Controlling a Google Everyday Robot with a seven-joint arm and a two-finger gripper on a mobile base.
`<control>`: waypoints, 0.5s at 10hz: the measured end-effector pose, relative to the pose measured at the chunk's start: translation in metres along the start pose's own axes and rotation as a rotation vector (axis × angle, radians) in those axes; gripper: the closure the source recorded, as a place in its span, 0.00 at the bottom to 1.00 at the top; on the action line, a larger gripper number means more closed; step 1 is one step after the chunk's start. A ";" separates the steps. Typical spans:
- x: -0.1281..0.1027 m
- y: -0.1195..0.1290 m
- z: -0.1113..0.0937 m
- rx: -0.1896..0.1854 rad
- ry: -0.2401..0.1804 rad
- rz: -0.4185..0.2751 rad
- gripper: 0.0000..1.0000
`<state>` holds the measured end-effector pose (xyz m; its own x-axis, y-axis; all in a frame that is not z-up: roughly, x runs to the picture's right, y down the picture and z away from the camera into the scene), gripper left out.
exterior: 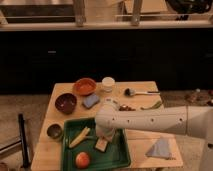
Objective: Wipe tray with eraser
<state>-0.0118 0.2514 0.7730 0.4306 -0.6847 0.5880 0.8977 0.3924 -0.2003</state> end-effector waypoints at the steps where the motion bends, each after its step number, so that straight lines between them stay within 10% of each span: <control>1: -0.003 -0.001 0.004 -0.004 -0.010 -0.006 0.95; 5: -0.010 -0.002 0.013 -0.014 -0.037 -0.024 0.95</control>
<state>-0.0194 0.2654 0.7771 0.4054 -0.6702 0.6216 0.9090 0.3676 -0.1965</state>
